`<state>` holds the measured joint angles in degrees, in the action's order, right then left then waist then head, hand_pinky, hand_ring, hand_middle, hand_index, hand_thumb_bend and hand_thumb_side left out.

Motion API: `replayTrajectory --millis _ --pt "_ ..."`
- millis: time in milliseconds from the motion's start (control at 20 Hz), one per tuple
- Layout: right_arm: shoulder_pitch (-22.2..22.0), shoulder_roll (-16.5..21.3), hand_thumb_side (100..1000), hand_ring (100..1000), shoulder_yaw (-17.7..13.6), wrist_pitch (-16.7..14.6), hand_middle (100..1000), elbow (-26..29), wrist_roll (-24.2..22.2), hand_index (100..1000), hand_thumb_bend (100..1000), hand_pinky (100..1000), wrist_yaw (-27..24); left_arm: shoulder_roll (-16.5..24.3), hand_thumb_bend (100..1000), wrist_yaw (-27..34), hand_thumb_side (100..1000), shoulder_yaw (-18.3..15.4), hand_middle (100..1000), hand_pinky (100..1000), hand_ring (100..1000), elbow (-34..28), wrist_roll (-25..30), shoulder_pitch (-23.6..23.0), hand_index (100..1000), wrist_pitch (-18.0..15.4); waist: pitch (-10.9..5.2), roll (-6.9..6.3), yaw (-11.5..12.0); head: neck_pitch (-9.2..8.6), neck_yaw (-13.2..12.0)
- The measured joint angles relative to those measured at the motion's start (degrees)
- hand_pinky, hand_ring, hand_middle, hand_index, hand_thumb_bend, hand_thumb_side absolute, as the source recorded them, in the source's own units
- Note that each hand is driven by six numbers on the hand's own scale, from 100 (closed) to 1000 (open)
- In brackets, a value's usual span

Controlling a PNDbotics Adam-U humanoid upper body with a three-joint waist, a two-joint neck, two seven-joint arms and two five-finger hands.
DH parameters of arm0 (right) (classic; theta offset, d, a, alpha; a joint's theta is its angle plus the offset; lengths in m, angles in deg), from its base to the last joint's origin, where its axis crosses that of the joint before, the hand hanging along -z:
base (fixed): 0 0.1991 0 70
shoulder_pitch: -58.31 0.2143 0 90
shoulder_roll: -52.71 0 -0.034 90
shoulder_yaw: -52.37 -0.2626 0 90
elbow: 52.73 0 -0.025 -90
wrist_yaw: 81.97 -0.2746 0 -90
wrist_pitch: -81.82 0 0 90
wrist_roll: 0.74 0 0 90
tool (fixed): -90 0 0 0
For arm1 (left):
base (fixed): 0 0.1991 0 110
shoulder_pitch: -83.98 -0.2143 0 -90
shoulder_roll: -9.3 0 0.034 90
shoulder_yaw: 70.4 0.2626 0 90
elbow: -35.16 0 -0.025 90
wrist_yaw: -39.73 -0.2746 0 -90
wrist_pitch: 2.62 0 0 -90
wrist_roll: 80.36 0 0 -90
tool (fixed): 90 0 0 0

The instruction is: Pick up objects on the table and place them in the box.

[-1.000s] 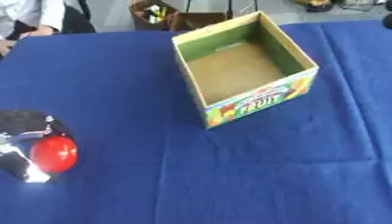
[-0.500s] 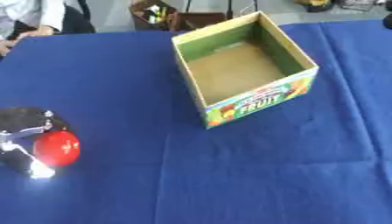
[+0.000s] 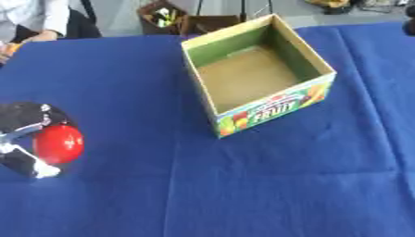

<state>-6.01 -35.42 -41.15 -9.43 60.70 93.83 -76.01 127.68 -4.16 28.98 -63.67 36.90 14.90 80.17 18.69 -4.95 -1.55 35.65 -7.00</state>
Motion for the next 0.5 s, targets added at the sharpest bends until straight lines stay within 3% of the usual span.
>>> replayTrajectory --millis 500 --pt "-0.1 0.1 650 761 0.0 0.1 506 0.0 0.1 719 203 712 0.0 -0.1 100 0.4 326 -0.4 450 100 338 -3.2 -0.1 10.3 623 0.1 -0.56 -1.24 -0.2 0.48 0.1"
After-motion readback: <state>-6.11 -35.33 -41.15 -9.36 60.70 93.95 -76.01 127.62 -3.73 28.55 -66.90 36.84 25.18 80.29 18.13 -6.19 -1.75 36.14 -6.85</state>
